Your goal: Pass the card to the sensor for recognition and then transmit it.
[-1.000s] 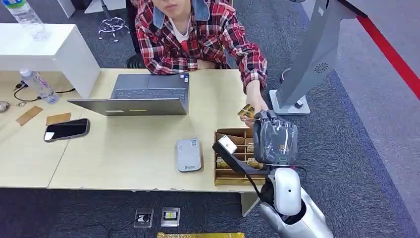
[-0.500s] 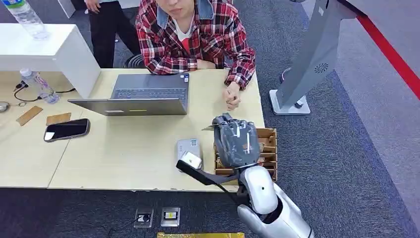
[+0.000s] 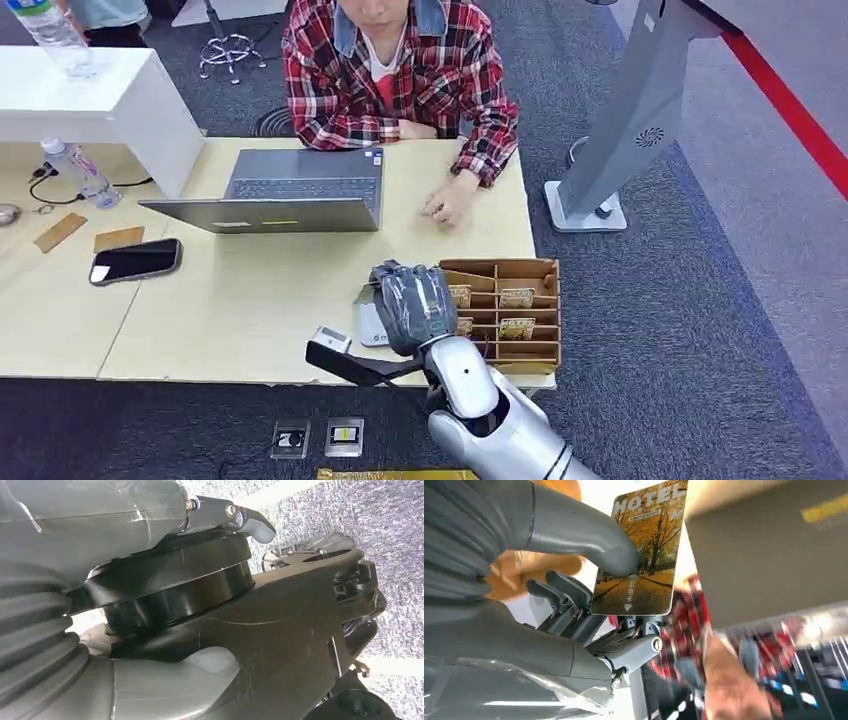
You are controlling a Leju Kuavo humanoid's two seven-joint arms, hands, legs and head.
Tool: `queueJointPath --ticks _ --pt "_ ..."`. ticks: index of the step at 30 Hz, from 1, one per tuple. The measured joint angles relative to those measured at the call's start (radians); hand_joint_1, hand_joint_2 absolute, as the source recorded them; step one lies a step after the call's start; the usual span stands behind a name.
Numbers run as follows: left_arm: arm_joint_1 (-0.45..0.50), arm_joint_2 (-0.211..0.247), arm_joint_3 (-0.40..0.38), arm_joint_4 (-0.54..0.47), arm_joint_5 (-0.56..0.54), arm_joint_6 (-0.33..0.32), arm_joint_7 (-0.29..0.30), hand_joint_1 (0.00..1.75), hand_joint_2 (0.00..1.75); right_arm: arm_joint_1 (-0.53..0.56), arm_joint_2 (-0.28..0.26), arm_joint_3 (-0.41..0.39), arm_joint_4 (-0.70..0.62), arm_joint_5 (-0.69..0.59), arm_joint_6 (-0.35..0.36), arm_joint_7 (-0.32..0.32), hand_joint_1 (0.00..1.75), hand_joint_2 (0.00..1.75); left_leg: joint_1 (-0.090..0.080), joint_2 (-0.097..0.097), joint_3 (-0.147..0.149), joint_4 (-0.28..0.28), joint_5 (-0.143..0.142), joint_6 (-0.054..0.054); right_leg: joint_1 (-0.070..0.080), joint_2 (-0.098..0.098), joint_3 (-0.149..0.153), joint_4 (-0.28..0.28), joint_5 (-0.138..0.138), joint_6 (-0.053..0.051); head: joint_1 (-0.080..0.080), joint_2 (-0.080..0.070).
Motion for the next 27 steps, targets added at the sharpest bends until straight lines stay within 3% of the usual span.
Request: queueJointPath --ticks 9,27 --pt "0.000 0.001 -0.002 -0.001 0.000 0.000 0.000 0.00 1.75 0.003 0.031 0.003 0.195 0.002 -0.008 0.000 1.75 1.75 0.000 0.000 0.000 0.000 0.000 0.000 0.000 0.001 0.000 0.000 0.000 0.000 0.000 0.000" --pt "0.000 0.003 -0.017 -0.007 0.004 0.000 0.000 0.00 1.75 0.005 0.067 0.008 0.320 0.013 -0.014 -0.003 1.75 1.75 0.000 0.000 0.000 0.000 0.000 0.000 0.000 0.001 0.000 0.000 0.000 0.000 0.000 0.000"
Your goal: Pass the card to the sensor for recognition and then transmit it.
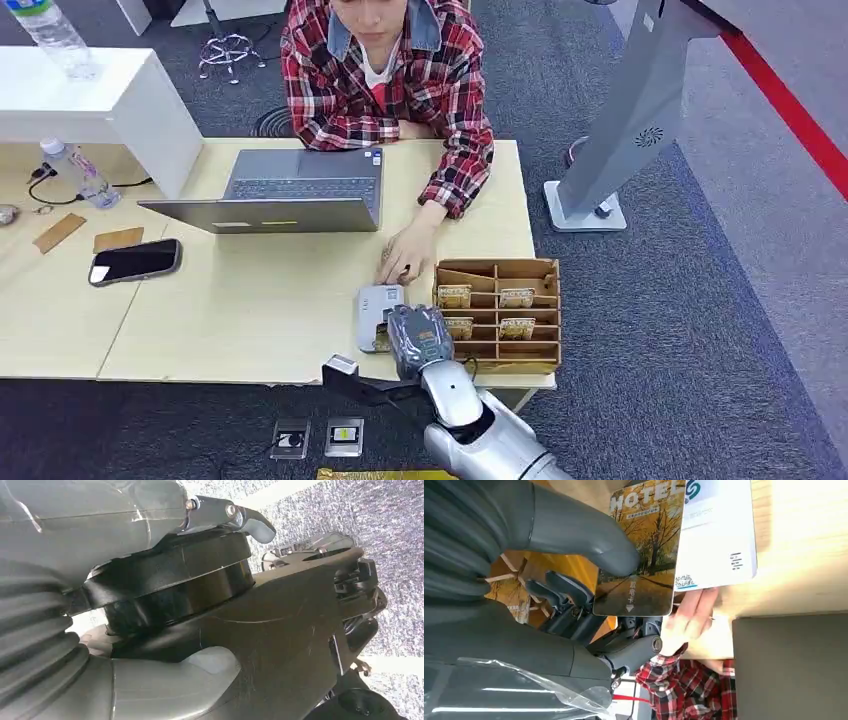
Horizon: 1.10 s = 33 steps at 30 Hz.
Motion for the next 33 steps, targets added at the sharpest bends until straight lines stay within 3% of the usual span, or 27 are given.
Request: queueJointPath --ticks 8,13,26,33 --pt "0.000 0.000 0.000 0.000 0.000 0.000 0.000 0.00 1.75 0.000 0.006 0.003 0.016 0.006 -0.004 0.001 1.75 1.75 0.000 0.000 0.000 0.000 0.000 0.000 0.000 0.000 0.000 0.000 0.000 0.000 0.000 0.000" --pt "0.000 0.000 0.000 0.000 0.000 0.000 0.000 0.00 1.75 -0.004 0.003 0.006 0.000 0.043 -0.029 0.042 1.75 1.75 0.000 0.000 0.000 0.000 0.000 0.000 0.000 0.000 0.000 0.000 0.000 0.000 0.000 0.000" --pt "0.000 0.002 0.000 0.000 0.000 0.000 0.000 0.00 1.75 -0.047 -0.061 -0.053 -0.326 0.180 -0.017 0.173 1.75 1.75 0.000 0.001 0.001 0.000 0.000 0.000 0.000 0.002 0.000 0.000 0.000 0.000 0.000 0.000" --pt "0.001 0.002 0.000 0.000 0.000 0.000 0.000 0.00 1.75 -0.088 -0.105 -0.096 -0.451 0.167 0.021 0.212 1.75 1.75 0.000 0.001 0.001 0.000 0.000 0.000 0.000 0.002 0.000 0.000 0.000 0.000 0.000 0.000"
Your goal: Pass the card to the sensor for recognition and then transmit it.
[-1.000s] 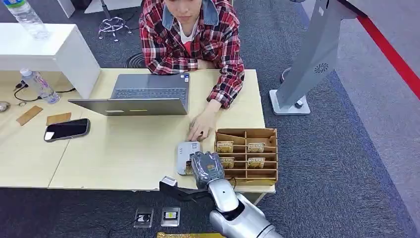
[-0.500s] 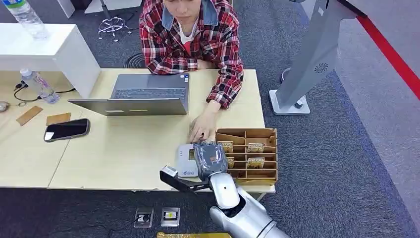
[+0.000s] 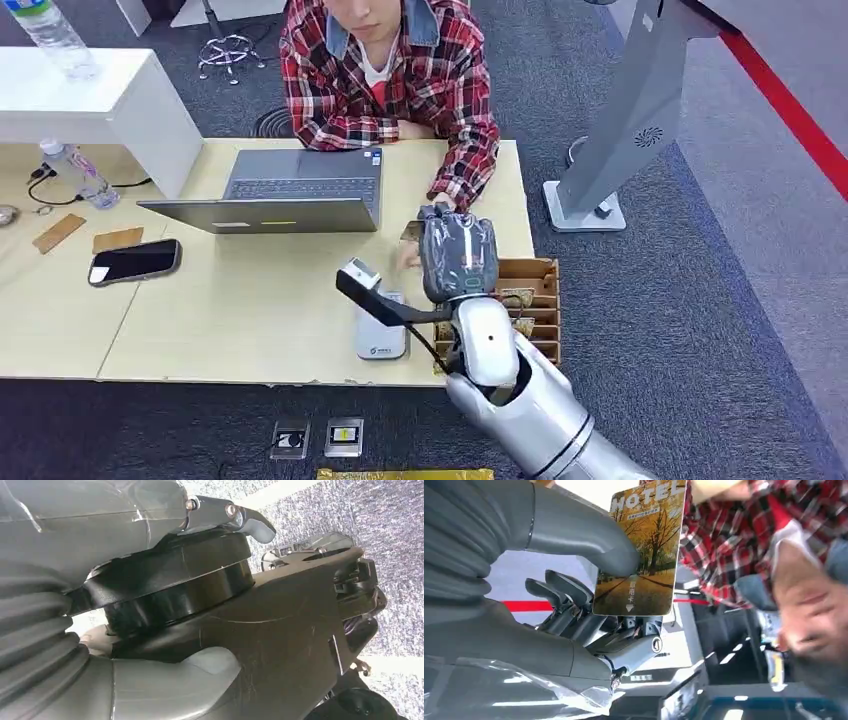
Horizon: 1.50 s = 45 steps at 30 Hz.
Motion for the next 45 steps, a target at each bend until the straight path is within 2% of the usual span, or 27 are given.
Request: queueJointPath --ticks 12,13,14,15,28,34,39,40,41,42,45 --pt "0.000 0.000 0.000 0.000 0.000 -0.006 0.000 0.00 1.75 -0.017 -0.033 -0.045 0.007 -0.006 -0.016 0.018 1.75 1.75 0.000 0.000 0.000 0.000 0.000 0.000 0.000 0.000 0.000 0.000 0.000 0.000 0.000 0.000" --pt "0.000 0.000 0.000 0.000 0.000 -0.007 0.000 0.00 1.75 -0.018 -0.035 -0.047 0.010 -0.003 -0.016 0.019 1.68 1.75 0.000 0.000 0.000 0.000 0.000 0.000 0.000 0.000 0.000 0.000 0.000 0.000 0.000 0.000" --pt "0.000 0.000 0.001 0.000 0.000 -0.007 0.000 0.00 1.75 -0.019 -0.037 -0.047 0.010 -0.002 -0.014 0.019 1.31 1.75 0.000 0.000 0.000 0.000 0.000 0.000 0.000 0.000 0.000 0.000 0.000 0.000 0.000 0.000" --pt "0.000 0.000 0.001 0.000 0.000 -0.007 -0.001 0.00 1.75 -0.020 -0.039 -0.047 0.012 -0.001 -0.012 0.020 0.00 1.75 0.000 0.000 0.000 0.000 0.000 0.000 0.000 0.000 0.000 0.000 0.000 0.000 0.000 0.000" --pt "0.000 0.000 0.005 0.000 0.000 -0.006 -0.001 0.00 1.75 -0.005 -0.054 -0.046 0.012 0.001 0.032 0.040 0.00 1.75 0.000 0.000 0.000 0.000 0.000 0.000 0.000 0.000 0.000 0.000 0.000 0.000 0.000 0.000" --pt "0.001 0.000 0.006 0.000 0.000 -0.002 -0.001 0.00 1.75 0.039 -0.077 -0.047 -0.069 0.035 0.068 0.072 0.00 1.75 0.000 0.000 0.000 0.000 0.000 0.000 0.000 0.000 0.000 0.000 0.000 0.000 0.000 0.000" --pt "0.002 0.001 0.009 0.001 0.000 0.002 -0.001 0.00 1.75 0.084 -0.113 -0.046 -0.169 0.111 0.140 0.106 0.00 1.75 0.000 0.000 0.000 0.000 0.000 0.000 0.000 0.000 0.000 0.000 0.000 0.000 0.000 0.000" --pt "0.002 0.001 0.009 0.001 0.000 0.002 -0.001 0.00 1.75 0.091 -0.118 -0.046 -0.184 0.118 0.150 0.112 0.09 1.75 0.000 0.000 0.000 0.000 0.000 0.000 0.000 0.000 0.000 0.000 0.000 0.000 0.000 0.000" --pt "0.002 0.001 0.009 0.001 0.000 0.003 -0.001 0.00 1.75 0.096 -0.128 -0.046 -0.206 0.134 0.166 0.118 0.09 1.75 0.000 0.000 0.000 0.000 0.000 0.000 0.000 0.000 0.000 0.000 0.000 0.000 0.000 0.000" --pt "0.002 0.001 0.010 0.001 0.000 0.003 -0.001 0.00 1.75 0.101 -0.134 -0.046 -0.221 0.144 0.174 0.122 1.75 1.75 0.000 0.000 0.000 0.000 0.000 0.000 0.000 0.000 0.000 0.000 0.000 0.000 0.000 0.000" --pt "0.002 0.001 0.010 0.001 0.000 0.004 -0.001 0.00 1.75 0.113 -0.150 -0.047 -0.254 0.166 0.196 0.133 1.75 1.75 0.000 0.000 0.000 0.000 0.000 0.000 0.000 0.000 0.000 0.000 0.000 0.000 0.000 0.000"
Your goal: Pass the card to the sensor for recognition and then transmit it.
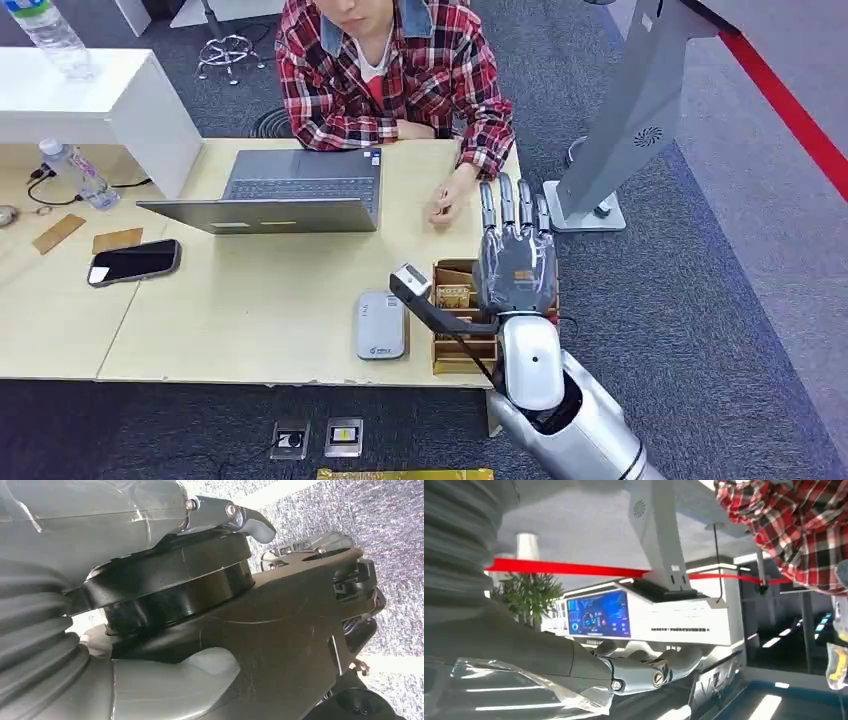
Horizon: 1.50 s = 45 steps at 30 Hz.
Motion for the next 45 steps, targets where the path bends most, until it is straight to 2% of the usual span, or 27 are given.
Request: queueJointPath --ticks 6,14,16,18,19,21,25,29,37,41,45 --pt "0.000 0.000 0.000 0.000 0.000 0.002 0.000 0.00 1.75 0.029 -0.035 -0.005 -0.053 0.013 0.035 0.014 1.75 1.75 0.000 0.000 0.000 0.000 0.000 0.000 0.000 0.000 0.000 0.000 0.000 0.000 0.000 0.000" --pt "0.000 0.000 0.000 0.000 0.000 0.002 -0.001 0.00 1.75 0.058 -0.059 -0.030 -0.044 -0.045 0.034 0.015 1.75 1.75 0.000 0.000 0.000 0.000 0.000 0.000 0.000 0.000 0.000 0.000 0.000 0.000 0.000 0.000" --pt "0.000 0.000 0.000 0.000 0.000 0.002 -0.001 0.00 1.75 0.062 -0.063 -0.041 -0.037 -0.055 0.032 0.015 1.57 1.75 0.000 0.000 0.000 0.000 0.000 0.000 0.000 0.000 0.000 0.000 0.000 0.000 0.000 0.000" --pt "0.000 0.000 0.000 0.000 0.000 0.002 -0.001 0.00 1.75 0.062 -0.066 -0.043 -0.029 -0.061 0.031 0.015 1.48 1.75 0.000 0.000 0.000 0.000 0.000 0.000 0.000 0.000 0.000 0.000 0.000 0.000 0.000 0.000" --pt "0.000 0.000 0.000 0.000 0.000 0.002 -0.001 0.00 1.75 0.063 -0.068 -0.044 -0.024 -0.065 0.030 0.015 1.24 1.75 0.000 0.000 0.000 0.000 0.000 0.000 0.000 0.000 0.000 0.000 0.000 0.000 0.000 0.000" --pt "0.000 0.000 0.000 0.000 0.000 0.002 -0.001 0.00 1.75 0.064 -0.069 -0.053 -0.011 -0.077 0.026 0.015 1.13 1.75 0.000 0.000 0.000 0.000 0.000 0.000 0.000 0.000 0.000 0.000 0.000 0.000 0.000 0.000" --pt "0.000 0.000 0.000 0.000 0.000 0.002 -0.001 0.00 1.75 0.064 -0.071 -0.071 0.028 -0.100 0.014 0.015 1.12 1.75 0.000 0.000 0.000 0.000 0.000 0.000 0.000 0.000 0.000 0.000 0.000 0.000 0.000 0.000" --pt "0.000 0.000 0.000 0.000 0.000 0.002 -0.001 0.00 1.75 0.064 -0.072 -0.083 0.063 -0.110 0.008 0.014 0.84 1.75 0.000 0.000 -0.001 0.000 0.000 0.000 0.000 0.000 0.000 0.000 0.000 0.000 0.000 0.000" --pt "0.000 0.000 0.000 0.000 0.000 0.002 -0.001 0.00 1.75 0.067 -0.074 -0.098 0.116 -0.120 0.005 0.013 0.87 1.75 0.000 0.000 0.000 0.000 0.000 0.000 0.000 0.000 0.000 0.000 0.000 0.000 0.000 0.000" --pt "0.000 0.000 0.000 0.000 0.000 0.002 -0.001 0.00 1.75 0.070 -0.074 -0.100 0.138 -0.123 0.003 0.013 0.98 1.75 0.000 0.000 0.000 0.000 0.000 0.000 0.000 0.000 0.000 0.000 0.000 0.000 0.000 0.000" --pt "0.000 0.000 0.000 0.000 0.000 0.003 -0.001 0.00 1.75 0.074 -0.074 -0.100 0.154 -0.124 -0.001 0.010 0.99 1.75 0.000 0.000 0.000 0.000 0.000 0.000 0.000 0.000 0.000 0.000 0.000 0.000 0.000 0.000"
